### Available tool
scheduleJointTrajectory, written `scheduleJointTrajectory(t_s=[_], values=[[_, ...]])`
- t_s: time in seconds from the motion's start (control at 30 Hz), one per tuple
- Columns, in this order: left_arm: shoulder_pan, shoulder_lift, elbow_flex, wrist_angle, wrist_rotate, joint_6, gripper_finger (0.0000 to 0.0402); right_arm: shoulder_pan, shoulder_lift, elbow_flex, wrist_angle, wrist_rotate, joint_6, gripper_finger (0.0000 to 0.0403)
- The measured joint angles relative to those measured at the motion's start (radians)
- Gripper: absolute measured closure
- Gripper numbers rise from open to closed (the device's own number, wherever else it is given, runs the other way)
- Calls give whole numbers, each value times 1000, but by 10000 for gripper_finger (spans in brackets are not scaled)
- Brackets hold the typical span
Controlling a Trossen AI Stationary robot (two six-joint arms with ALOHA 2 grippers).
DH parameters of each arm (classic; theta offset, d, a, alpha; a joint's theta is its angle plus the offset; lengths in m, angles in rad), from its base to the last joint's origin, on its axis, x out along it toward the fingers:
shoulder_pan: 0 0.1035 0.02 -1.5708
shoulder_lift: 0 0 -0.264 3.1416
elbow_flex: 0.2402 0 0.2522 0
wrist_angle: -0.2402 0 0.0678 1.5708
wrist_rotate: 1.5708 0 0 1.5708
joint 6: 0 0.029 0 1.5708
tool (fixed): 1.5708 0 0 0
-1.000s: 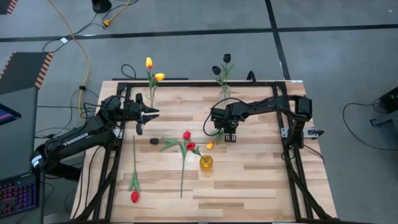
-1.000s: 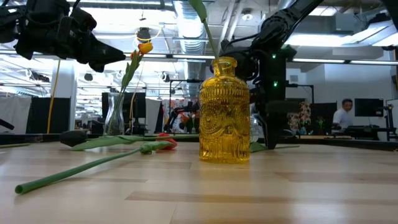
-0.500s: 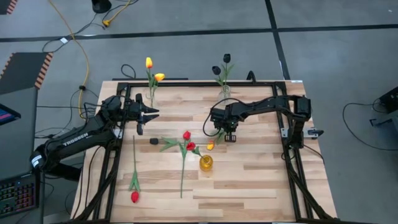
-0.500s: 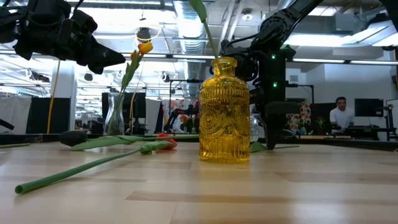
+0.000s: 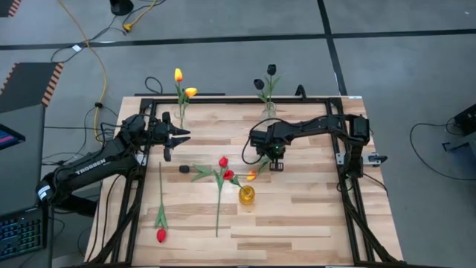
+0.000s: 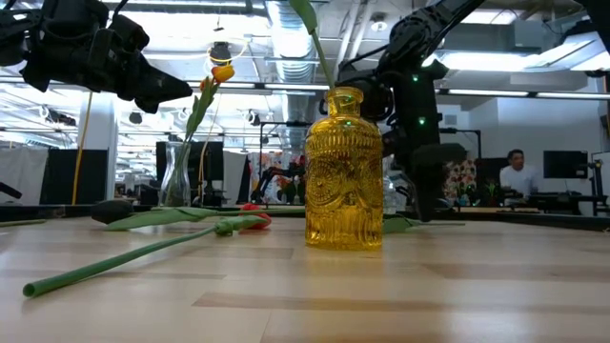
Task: Sort flowers into vase by color
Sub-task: Put the yellow flower into the left transparent vase
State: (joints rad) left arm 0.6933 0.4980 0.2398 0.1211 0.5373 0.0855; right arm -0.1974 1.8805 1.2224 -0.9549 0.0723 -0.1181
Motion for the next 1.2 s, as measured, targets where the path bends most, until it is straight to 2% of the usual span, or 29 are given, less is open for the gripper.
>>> scheduleJointTrajectory(t_s=[0.3,0.67,0.87,1.03,1.2], values=[[0,0,0,0,0,0,317,0,0,2,-2,2,7,379],[0,0,0,0,0,0,317,0,-2,2,1,9,9,252],[0,0,0,0,-1,0,317,-1,8,-23,77,9,-37,213],[0,0,0,0,-2,0,317,-1,18,-49,78,8,-47,216],[0,0,0,0,-1,0,317,0,13,-57,100,5,-49,266]])
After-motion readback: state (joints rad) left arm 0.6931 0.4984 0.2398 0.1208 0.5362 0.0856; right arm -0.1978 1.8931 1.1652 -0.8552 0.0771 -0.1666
